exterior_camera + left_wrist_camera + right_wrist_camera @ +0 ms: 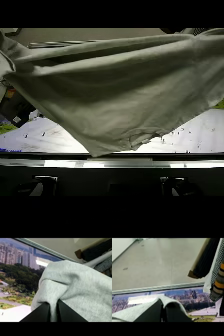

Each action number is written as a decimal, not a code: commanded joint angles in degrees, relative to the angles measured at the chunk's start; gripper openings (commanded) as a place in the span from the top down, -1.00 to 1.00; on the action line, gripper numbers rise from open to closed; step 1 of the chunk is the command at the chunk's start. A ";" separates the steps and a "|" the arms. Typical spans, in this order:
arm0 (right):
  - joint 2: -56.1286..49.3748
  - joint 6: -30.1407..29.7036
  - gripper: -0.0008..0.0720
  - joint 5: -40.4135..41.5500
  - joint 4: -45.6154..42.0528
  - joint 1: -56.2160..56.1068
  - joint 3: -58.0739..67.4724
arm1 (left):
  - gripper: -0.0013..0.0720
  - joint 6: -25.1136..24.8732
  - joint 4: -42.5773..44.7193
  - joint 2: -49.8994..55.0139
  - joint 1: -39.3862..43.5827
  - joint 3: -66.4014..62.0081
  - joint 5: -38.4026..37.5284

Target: Fold the clothes and pants, and hang the long-sleeved shirts on hangers.

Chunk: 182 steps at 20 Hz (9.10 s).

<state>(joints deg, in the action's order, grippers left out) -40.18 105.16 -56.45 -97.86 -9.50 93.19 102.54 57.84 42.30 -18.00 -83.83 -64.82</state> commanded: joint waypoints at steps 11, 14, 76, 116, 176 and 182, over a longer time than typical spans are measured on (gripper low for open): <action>-61.94 13.81 0.88 0.17 25.33 -0.07 0.42 | 0.89 0.76 -0.13 46.90 7.23 10.58 6.45; -67.23 11.41 0.88 0.72 33.33 -0.07 0.42 | 0.89 -0.94 -2.67 53.88 7.41 10.54 6.86; -17.38 -1.44 0.88 -5.86 33.33 21.62 -51.41 | -0.61 -30.16 -18.93 39.47 15.96 38.21 10.10; -36.74 -4.39 0.88 -26.03 42.23 15.52 10.84 | 0.89 -18.95 0.70 22.05 1.60 8.59 14.58; -56.94 -39.36 0.88 -21.42 53.77 22.86 -24.35 | -0.44 -14.78 9.44 15.63 -27.43 56.37 -9.25; -56.22 -39.36 0.88 -21.59 55.08 22.86 -24.35 | -0.44 -13.81 7.08 17.99 -27.23 56.39 -9.07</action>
<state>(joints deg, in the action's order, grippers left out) -96.84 65.82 -77.97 -43.55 13.43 68.79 88.51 66.00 59.31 -45.23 -27.68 -74.00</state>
